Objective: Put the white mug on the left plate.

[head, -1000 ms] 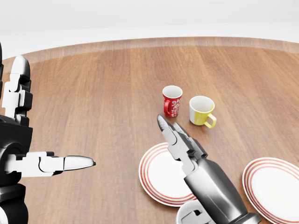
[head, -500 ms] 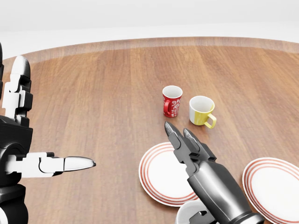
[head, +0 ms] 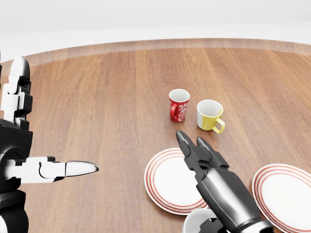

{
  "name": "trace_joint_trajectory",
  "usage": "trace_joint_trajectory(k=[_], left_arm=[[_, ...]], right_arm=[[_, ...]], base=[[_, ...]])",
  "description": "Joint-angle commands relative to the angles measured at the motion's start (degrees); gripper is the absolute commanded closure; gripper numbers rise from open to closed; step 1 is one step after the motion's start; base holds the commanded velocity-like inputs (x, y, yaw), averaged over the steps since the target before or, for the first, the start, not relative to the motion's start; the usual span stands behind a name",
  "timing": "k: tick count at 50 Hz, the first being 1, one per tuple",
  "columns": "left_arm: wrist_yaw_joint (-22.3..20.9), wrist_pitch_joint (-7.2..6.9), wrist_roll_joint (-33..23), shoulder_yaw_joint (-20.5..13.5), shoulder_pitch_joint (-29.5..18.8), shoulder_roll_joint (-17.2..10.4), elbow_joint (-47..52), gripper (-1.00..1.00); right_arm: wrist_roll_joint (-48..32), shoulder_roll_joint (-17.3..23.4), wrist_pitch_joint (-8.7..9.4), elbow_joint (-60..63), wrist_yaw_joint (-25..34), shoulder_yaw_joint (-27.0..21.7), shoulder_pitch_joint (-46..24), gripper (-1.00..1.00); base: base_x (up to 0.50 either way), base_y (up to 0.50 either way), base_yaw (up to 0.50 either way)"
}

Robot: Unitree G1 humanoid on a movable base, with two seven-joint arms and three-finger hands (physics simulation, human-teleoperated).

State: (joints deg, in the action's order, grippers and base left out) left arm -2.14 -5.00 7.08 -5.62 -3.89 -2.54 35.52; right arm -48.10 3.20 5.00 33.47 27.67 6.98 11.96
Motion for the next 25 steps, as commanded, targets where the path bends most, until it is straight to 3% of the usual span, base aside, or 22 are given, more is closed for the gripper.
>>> trace_joint_trajectory(k=[1, 25], left_arm=[[0.07, 0.00, 0.07, -0.05, -0.13, -0.05, -0.25, -0.97], [-0.04, 0.00, -0.09, 0.13, 0.16, 0.04, 0.06, -0.98]], right_arm=[[-2.75, 0.02, 0.00, -2.42, -1.72, 0.20, 0.14, -1.00], [-10.19, 0.24, 0.00, -5.26, -3.73, 3.11, 1.18, -1.00]], base=[[0.00, 0.00, 0.00], [0.00, 0.00, 0.00]])
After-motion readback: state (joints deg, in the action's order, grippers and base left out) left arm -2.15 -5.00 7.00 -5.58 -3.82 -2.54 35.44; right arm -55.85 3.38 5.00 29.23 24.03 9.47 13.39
